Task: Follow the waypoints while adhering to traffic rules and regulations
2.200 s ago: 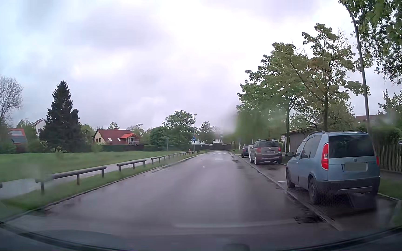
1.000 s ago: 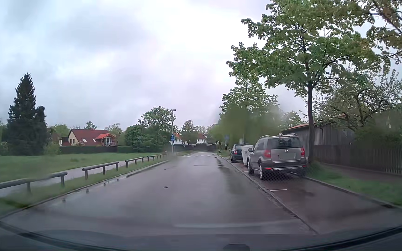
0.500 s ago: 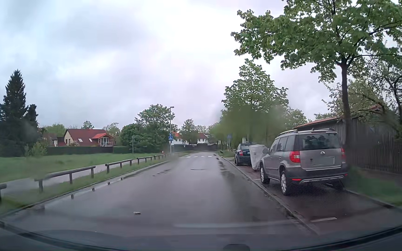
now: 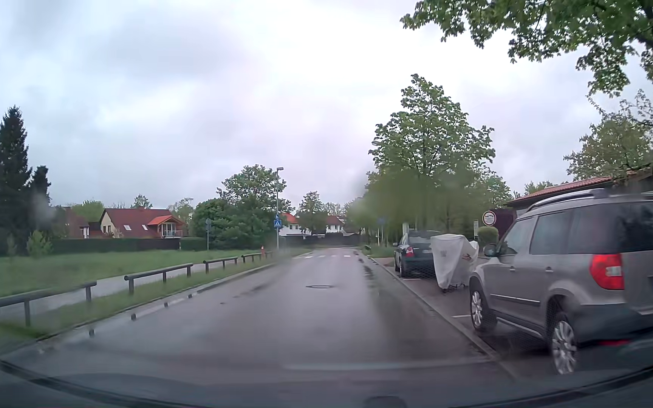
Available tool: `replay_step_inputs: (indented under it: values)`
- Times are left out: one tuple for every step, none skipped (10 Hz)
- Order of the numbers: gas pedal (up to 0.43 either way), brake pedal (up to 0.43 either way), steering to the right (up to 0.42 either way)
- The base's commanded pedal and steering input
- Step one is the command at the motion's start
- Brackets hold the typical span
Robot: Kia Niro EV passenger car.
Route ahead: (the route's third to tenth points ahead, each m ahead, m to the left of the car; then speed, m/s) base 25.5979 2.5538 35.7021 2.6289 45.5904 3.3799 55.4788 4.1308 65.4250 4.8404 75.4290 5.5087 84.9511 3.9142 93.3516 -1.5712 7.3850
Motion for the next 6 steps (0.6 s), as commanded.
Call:
replay_step_inputs:
  values:
    - [0.138,0.0,-0.01]
    - [0.138,0.0,-0.003]
    - [0.138,0.0,-0.001]
    - [0.13,0.0,-0.001]
    - [0.13,0.0,-0.001]
    - [0.13,0.0,-0.001]
